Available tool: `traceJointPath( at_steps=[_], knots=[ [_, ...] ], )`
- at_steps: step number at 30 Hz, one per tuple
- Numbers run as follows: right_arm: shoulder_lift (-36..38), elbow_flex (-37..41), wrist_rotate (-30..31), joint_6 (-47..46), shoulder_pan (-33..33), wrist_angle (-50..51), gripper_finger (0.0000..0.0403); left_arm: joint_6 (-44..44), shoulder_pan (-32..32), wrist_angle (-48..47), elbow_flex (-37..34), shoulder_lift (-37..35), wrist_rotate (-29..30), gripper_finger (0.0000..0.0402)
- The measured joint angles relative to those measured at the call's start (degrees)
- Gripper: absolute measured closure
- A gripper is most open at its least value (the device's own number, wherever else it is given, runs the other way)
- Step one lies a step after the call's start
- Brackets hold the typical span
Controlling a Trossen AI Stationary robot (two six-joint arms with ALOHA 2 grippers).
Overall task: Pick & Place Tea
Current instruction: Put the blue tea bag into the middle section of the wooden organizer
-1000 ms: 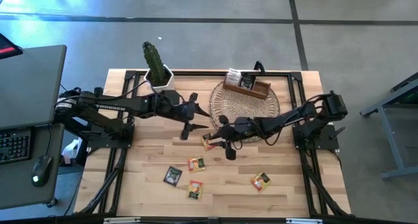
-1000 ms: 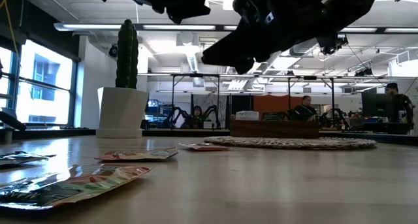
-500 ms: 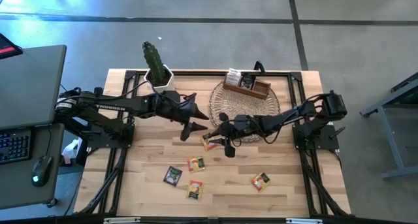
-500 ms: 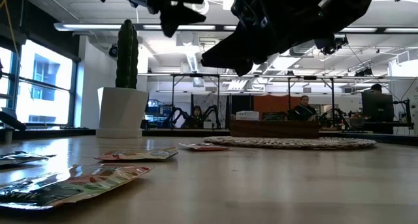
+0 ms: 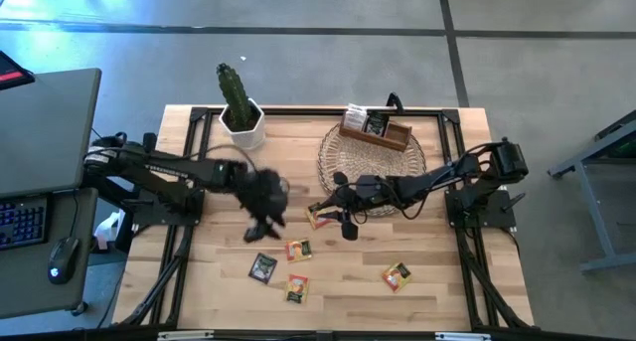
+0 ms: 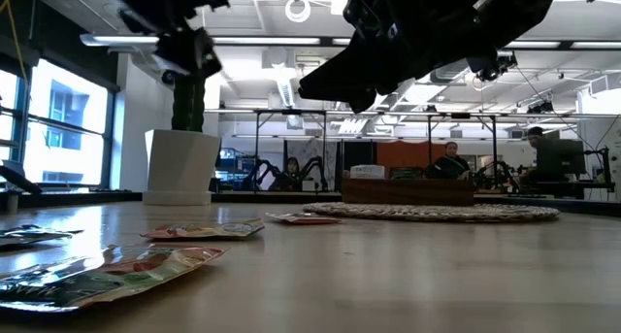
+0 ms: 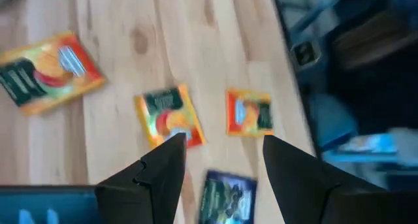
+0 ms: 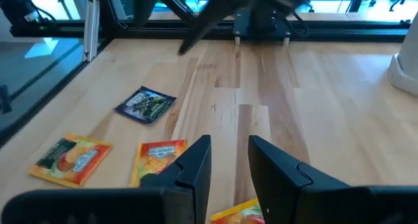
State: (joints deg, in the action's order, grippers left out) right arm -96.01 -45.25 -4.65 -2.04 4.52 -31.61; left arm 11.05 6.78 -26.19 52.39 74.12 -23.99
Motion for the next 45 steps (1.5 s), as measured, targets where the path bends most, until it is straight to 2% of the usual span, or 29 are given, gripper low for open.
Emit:
traceJointPath(
  at_steps=[3,9,14,17,20,24,27,29,32,35,41,45],
  knots=[
    [0.0,0.0,0.0,-2.3,0.0,0.0,0.0304,4.3,9.0,1.0,-0.4,0.0,9.5,0.0199],
    [0.0,0.0,0.0,-2.5,0.0,0.0,0.0304,20.1,27.2,0.7,-0.5,1.4,29.4,0.0199],
    [0.0,0.0,-2.4,-3.2,0.0,-1.1,0.0304,34.1,37.3,-2.2,-0.5,4.5,44.8,0.0199],
    [-1.4,-0.1,-2.9,-5.8,0.8,-5.7,0.0304,40.3,40.4,-4.5,-0.5,5.4,50.5,0.0199],
    [-4.6,-2.5,-2.2,-6.7,2.1,-6.2,0.0304,45.1,40.5,-4.5,-0.5,5.7,49.8,0.0199],
    [-11.4,-10.3,-2.6,-6.8,3.7,-0.9,0.0304,50.6,40.5,-4.1,-0.5,5.7,42.7,0.0199],
    [-16.7,-17.4,-3.1,-7.0,4.8,3.8,0.0304,52.5,41.2,-4.2,-0.5,6.0,40.2,0.0199],
    [-19.6,-21.7,-4.4,-8.6,5.6,6.7,0.0304,52.9,42.1,-3.8,-0.5,7.1,40.5,0.0199],
    [-24.0,-27.3,-4.7,-12.2,7.2,9.0,0.0304,53.9,44.8,-3.9,-0.5,10.2,44.2,0.0199],
    [-28.0,-32.0,-1.5,-13.0,8.8,9.8,0.0304,56.3,47.3,-3.5,-0.5,14.5,47.5,0.0199],
    [-36.0,-40.3,4.5,-14.5,10.9,10.7,0.0304,62.6,48.0,-3.7,-0.4,24.2,46.0,0.0199],
    [-39.9,-45.2,7.7,-14.6,11.2,15.2,0.0304,64.2,48.1,-3.7,-0.2,26.4,46.5,0.0199]
  ],
)
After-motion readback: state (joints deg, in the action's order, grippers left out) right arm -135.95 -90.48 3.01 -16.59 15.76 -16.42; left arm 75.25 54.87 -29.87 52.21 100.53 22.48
